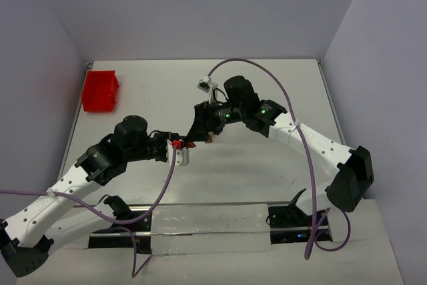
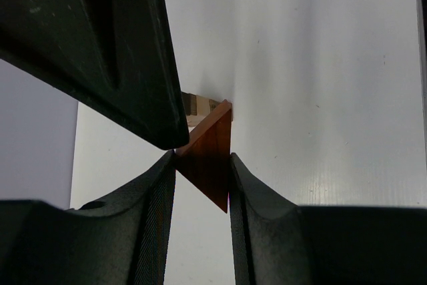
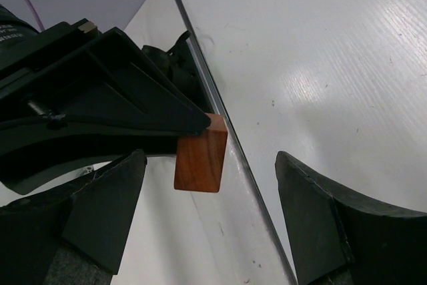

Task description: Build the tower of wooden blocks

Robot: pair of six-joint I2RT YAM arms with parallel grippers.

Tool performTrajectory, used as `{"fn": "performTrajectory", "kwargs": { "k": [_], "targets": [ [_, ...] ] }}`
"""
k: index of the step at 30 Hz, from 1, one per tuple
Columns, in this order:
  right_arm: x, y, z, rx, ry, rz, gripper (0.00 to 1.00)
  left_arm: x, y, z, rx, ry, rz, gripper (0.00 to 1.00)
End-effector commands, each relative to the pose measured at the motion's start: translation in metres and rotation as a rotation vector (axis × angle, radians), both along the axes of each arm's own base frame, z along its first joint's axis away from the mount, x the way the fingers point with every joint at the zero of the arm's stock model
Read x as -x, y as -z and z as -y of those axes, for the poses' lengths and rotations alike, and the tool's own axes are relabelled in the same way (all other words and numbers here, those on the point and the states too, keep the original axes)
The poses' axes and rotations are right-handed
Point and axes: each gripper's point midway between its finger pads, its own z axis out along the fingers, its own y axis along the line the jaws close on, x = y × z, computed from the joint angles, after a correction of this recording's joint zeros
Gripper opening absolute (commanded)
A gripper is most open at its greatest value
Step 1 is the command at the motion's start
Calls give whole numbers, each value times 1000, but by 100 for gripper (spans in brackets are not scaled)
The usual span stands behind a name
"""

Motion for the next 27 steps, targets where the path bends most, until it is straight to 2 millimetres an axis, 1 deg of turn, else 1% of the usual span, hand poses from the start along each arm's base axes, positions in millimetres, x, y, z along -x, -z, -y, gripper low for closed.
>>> {"fn": "performTrajectory", "kwargs": {
  "k": [1,8,12,15,18,22,27],
  "targets": [
    [-7,-21,-14,-65,-21,53,84,2,-37,12,97,34,45,0],
    [1,-10,-18,-71,-61,6,80,2,-41,12,110,37,59,0],
    [5,-13,-20,-89,-77,-4,73,2,-40,13,112,38,59,0],
    [9,-16,-21,-106,-97,-21,64,2,-40,13,112,39,63,0],
    [11,-17,-22,-115,-115,-33,57,1,-39,13,113,34,61,0],
    [15,-14,-23,-117,-133,-54,51,-1,-41,12,123,20,70,0],
    [18,-10,-23,-111,-146,-71,49,-3,-44,12,135,6,78,0]
  ]
}}
